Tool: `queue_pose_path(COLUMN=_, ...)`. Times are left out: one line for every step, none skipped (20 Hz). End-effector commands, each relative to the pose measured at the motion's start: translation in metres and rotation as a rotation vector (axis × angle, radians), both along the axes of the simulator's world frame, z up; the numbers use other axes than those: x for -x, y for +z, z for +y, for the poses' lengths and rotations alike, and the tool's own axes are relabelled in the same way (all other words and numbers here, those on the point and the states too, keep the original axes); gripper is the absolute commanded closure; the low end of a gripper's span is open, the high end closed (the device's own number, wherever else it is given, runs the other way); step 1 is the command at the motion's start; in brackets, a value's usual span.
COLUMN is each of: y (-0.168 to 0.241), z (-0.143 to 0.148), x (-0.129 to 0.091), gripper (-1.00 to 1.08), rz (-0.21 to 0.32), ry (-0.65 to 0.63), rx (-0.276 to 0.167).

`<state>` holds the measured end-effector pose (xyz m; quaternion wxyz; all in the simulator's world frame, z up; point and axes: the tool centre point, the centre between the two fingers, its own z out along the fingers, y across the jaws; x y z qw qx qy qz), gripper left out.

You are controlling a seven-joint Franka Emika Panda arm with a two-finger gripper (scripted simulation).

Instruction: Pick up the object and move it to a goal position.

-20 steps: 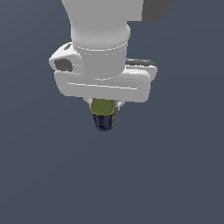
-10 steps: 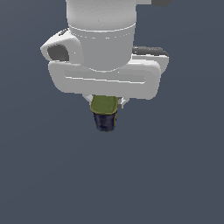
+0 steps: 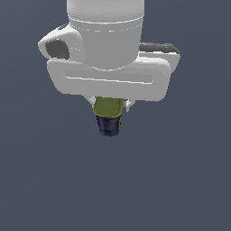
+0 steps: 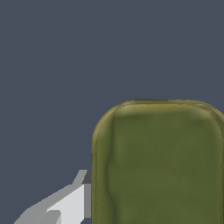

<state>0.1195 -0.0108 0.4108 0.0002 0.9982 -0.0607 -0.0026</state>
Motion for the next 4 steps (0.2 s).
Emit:
queue_pose_path(y=0.0040, z=0.0002, x=-0.0007, gripper=1.08, rz=-0.005, ry=0.000, rx=0.000)
queue_pose_path(y=0.0041, z=0.0002, x=-0.0008, gripper=1.08, rz=-0.005, ry=0.000, rx=0.000)
queue_pose_path(y=0.0042, z=0.0002, x=-0.0009, gripper=1.08, rz=-0.005, ry=0.000, rx=0.000)
queue_pose_path(y=0.0042, z=0.0002, x=-0.0009, gripper=1.08, rz=-0.005, ry=0.000, rx=0.000)
